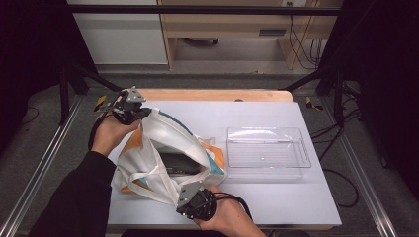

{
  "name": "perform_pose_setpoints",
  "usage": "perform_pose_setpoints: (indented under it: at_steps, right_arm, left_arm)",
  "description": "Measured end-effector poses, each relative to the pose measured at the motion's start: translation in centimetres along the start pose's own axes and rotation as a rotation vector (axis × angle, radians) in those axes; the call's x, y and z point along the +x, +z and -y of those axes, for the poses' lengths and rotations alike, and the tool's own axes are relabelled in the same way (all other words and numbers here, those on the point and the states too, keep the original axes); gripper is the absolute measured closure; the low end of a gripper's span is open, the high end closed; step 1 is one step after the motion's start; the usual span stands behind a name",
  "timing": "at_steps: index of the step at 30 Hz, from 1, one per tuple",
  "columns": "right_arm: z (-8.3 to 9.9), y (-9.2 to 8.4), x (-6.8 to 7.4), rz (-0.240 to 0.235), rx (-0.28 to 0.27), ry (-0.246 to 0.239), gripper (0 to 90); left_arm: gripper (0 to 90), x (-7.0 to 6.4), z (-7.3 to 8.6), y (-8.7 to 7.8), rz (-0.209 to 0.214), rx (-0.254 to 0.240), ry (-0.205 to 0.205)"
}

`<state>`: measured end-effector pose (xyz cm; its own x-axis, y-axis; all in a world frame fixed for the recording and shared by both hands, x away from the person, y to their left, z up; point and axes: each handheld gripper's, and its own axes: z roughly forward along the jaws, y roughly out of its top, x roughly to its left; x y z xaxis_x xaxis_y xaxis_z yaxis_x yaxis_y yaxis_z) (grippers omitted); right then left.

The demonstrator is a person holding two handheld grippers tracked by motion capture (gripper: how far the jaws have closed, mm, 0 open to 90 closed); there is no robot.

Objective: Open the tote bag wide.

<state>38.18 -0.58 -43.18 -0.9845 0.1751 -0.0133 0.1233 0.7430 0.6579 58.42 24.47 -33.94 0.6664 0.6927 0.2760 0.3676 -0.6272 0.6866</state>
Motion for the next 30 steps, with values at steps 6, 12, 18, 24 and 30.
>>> perform_pose_setpoints:
  at_steps: [6, 12, 18, 24, 30]
  right_arm:
    - [0.4, 0.6, 0.0, -0.008, 0.0, 0.02, 90.0]
    - [0.5, 0.6, 0.0, -0.013, -0.001, 0.013, 90.0]
    - [0.5, 0.6, -0.1, -0.016, -0.003, 0.012, 90.0]
    - [0.7, 0.5, -0.2, -0.02, -0.003, 0.018, 90.0]
    - [0.7, 0.5, -0.2, -0.019, -0.004, 0.015, 90.0]
  left_arm:
    - [89.3, -0.1, 0.4, 0.3, -0.003, -0.008, 0.0]
    - [89.3, -0.1, 0.9, 0.7, -0.01, -0.008, -0.015]
    - [89.2, -0.3, 1.2, 0.9, -0.016, -0.012, -0.021]
    - [89.2, -0.4, 1.7, 1.3, -0.014, -0.007, -0.028]
    - [89.1, -0.7, 2.3, 1.8, -0.002, 0.004, -0.042]
